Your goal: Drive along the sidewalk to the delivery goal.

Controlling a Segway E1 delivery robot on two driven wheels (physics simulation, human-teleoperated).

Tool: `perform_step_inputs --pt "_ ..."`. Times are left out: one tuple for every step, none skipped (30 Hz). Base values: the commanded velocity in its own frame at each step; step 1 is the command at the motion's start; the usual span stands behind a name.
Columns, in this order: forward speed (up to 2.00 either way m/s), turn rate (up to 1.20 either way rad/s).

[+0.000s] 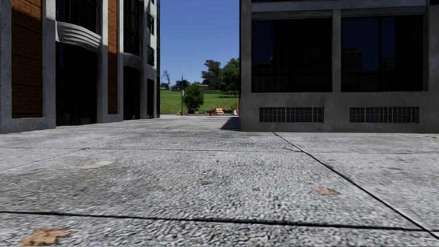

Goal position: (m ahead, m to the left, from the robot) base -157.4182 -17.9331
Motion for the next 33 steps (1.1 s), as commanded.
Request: perform_step_inputs --pt "0.0 -1.01" --pt "0.0 -1.01" --pt "0.0 -1.02" --pt "0.0 -1.02" --pt "0.0 -1.02" --pt "0.0 -1.02" --pt "0.0 -1.02" --pt "0.0 -1.02" --pt "0.0 -1.02" --pt "0.0 -1.02" --pt "0.0 -1.02" --pt "0.0 -1.02" --pt "0.0 -1.02" --pt "0.0 -1.02" --pt "0.0 -1.02" --pt "0.0 -1.02" --pt "0.0 -1.02" --pt "0.0 -1.02" --pt "0.0 -1.02" --pt "0.0 -1.02" --pt "0.0 -1.02" --pt "0.0 -1.02" --pt "0.0 -1.02" --pt "0.0 -1.02" --pt "0.0 -1.02" --pt "0.0 -1.02" --pt "0.0 -1.02" --pt "0.0 -1.02" --pt "0.0 -1.01" --pt "0.0 -0.94" --pt "0.0 -0.89" --pt "0.0 -0.89" --pt "0.0 -0.88"
